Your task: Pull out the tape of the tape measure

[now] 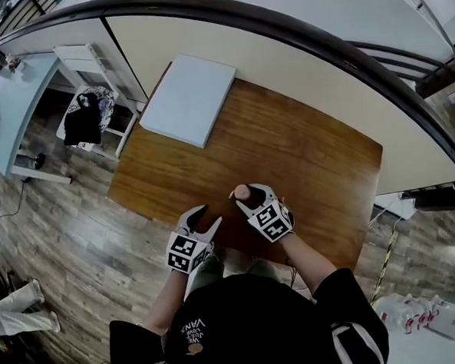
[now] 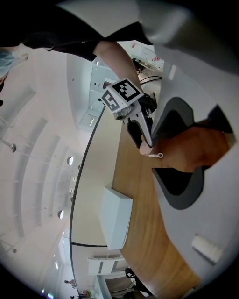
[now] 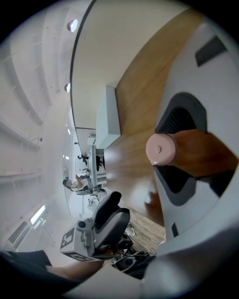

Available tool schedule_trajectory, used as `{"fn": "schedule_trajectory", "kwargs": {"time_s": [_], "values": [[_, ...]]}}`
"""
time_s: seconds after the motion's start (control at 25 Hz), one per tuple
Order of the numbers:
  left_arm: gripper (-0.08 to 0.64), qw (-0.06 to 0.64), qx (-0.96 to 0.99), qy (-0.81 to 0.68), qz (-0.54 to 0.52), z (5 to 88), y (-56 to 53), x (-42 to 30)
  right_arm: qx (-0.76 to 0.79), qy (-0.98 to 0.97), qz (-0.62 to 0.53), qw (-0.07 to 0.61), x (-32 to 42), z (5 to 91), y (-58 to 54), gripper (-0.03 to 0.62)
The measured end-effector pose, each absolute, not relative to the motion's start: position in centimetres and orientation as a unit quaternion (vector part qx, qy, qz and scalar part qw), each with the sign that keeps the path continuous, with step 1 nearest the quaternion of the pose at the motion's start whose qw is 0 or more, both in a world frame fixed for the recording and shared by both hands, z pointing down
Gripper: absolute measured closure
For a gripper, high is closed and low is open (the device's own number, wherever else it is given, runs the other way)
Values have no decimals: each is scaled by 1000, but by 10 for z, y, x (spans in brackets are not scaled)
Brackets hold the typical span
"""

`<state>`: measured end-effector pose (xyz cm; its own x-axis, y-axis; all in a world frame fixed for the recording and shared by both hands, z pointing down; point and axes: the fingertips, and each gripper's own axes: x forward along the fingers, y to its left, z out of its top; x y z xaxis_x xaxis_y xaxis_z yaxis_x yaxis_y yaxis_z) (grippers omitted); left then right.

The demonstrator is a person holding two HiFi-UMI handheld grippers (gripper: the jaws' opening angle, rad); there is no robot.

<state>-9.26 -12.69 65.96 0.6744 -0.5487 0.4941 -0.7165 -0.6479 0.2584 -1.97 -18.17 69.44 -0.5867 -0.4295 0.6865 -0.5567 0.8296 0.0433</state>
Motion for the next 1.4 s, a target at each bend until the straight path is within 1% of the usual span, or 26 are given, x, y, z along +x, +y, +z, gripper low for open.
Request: {"fn": "schedule_trajectory", "kwargs": {"time_s": [0.48,0.72,0.96,1.12,1.16,1.36,1.4], "values": [[379,149,915,-324,188,630,-142,-67,251,-910,-41,327,-19,600,-169,380],[379,109,934,-295,169,602,-155,-46,262,-917,-67,295,-16,561,-163,380],[380,85,947,-271,152,579,-155,-28,273,-922,-78,262,-12,533,-153,380],[385,72,952,-262,140,567,-158,-21,278,-922,-86,254,-6,523,-152,380],[397,70,953,-261,137,564,-158,-20,279,-922,-87,252,-5,522,-152,380],[522,65,957,-251,127,554,-159,-14,284,-923,-96,243,-3,511,-153,380],[538,66,959,-248,125,553,-159,-13,286,-923,-95,241,-2,511,-154,380]]}}
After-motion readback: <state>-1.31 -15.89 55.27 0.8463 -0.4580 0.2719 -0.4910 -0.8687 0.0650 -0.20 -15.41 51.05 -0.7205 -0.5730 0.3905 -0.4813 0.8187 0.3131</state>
